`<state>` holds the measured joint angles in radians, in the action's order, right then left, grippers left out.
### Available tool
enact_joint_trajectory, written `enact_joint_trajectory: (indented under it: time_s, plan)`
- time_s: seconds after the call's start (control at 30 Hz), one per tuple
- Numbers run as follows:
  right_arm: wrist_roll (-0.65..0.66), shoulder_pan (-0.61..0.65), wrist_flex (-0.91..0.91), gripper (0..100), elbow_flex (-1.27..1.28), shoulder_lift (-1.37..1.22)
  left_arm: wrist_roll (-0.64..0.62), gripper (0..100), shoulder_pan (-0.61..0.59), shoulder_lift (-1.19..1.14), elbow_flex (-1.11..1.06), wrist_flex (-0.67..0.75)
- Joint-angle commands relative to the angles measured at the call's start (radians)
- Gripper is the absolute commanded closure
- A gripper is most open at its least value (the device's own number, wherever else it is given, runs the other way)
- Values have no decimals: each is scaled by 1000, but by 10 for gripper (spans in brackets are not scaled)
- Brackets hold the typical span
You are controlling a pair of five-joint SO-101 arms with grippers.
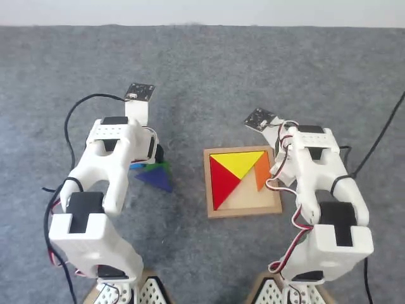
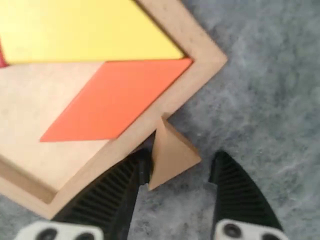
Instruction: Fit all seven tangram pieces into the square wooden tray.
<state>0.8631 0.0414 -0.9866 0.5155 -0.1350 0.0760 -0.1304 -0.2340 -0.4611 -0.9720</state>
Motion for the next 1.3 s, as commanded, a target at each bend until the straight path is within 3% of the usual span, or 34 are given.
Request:
enact_joint_trajectory:
  time_s: [0.0,0.4,0.57,0.83,0.97,1.27]
  plan:
    - [17,-1,51,862,-41,2,11,786,0,40,-1,17]
    - [9,1,1,866,-68,27,11,786,-2,40,-1,15]
    - [14,10,-35,866,-68,165,11,786,0,40,-1,18]
    - [23,166,-130,866,-68,341,11,786,0,40,-1,18]
    - [192,263,-139,866,-66,344,11,786,0,40,-1,17]
    - [855,409,-182,866,-64,344,11,786,-2,40,-1,15]
